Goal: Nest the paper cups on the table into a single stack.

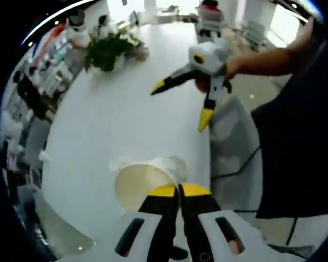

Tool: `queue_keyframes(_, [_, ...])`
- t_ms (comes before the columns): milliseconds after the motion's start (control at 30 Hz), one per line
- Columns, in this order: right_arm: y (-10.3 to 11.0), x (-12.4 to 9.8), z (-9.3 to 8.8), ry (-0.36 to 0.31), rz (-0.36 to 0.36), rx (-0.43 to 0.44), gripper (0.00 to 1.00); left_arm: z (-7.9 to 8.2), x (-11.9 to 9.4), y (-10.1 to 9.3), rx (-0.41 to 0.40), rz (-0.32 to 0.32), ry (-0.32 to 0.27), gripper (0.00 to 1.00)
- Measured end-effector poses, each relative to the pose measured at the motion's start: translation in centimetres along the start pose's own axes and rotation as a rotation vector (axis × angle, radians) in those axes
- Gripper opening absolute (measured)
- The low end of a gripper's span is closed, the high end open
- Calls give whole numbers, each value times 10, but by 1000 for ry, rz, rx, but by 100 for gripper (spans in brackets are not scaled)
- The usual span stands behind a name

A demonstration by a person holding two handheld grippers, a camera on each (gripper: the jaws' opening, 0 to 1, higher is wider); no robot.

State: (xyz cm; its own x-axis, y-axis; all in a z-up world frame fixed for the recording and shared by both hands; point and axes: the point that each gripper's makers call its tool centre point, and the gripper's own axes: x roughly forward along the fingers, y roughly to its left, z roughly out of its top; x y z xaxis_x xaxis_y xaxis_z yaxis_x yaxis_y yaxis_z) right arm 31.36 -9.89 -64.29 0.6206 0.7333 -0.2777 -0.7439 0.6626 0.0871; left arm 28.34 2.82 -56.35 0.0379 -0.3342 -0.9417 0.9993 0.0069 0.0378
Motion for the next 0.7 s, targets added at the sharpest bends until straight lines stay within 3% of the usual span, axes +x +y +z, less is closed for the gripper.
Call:
queue_keyframes(133, [0,-1,-3,7,-4,1,99,-2,2,-2,52,-19,116,0])
queue_keyframes(300, [0,-4,-8,10,-10,12,99,0,5,1,101,-14,188,0])
queue_keyframes(700, [-6,-13,-16,8,-38,40,98,5,10,5,111,-22,236,0])
